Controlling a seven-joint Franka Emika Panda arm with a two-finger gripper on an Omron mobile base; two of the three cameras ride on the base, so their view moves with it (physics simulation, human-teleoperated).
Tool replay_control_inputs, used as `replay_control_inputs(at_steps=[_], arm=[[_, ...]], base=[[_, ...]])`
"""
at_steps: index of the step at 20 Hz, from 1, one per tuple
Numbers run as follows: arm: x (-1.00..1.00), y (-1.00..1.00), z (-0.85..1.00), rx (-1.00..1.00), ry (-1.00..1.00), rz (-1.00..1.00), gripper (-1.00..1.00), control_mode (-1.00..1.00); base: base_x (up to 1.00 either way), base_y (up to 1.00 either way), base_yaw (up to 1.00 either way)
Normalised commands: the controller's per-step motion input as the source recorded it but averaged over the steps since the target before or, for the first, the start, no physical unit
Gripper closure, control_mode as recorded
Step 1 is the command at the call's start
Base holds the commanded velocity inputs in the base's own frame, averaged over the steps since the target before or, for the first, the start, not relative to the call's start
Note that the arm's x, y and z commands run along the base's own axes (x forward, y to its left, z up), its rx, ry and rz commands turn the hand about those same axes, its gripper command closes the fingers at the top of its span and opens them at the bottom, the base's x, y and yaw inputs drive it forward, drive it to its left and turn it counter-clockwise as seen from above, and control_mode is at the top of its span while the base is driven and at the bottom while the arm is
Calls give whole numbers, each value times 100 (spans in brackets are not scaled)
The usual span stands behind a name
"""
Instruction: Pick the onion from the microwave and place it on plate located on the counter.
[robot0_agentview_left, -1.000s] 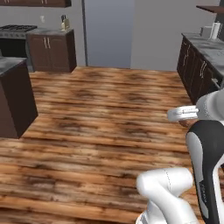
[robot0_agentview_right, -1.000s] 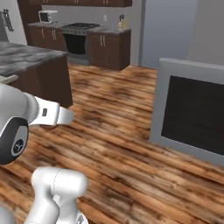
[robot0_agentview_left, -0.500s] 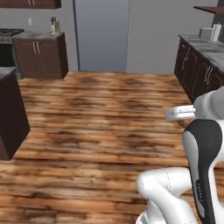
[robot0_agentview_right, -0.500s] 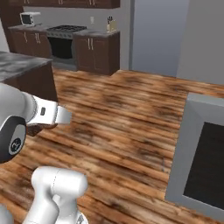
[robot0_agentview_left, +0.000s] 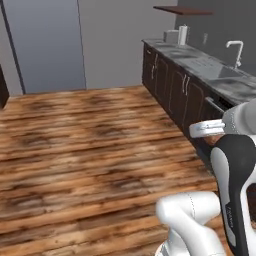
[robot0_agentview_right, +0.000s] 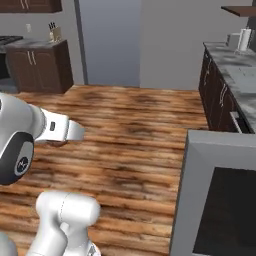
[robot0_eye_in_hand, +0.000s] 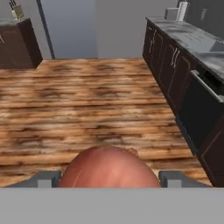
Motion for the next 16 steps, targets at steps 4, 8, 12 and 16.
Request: replay_control_inputs(at_steps=[4,8,12,16], arm=[[0,0,0,0,0,0,100,100],[0,0,0,0,0,0,100,100],[0,0,0,0,0,0,100,100],[0,0,0,0,0,0,100,100]], base=[[51,0,-65],[45,6,-69],[48,25,-70],[56,40,-68]])
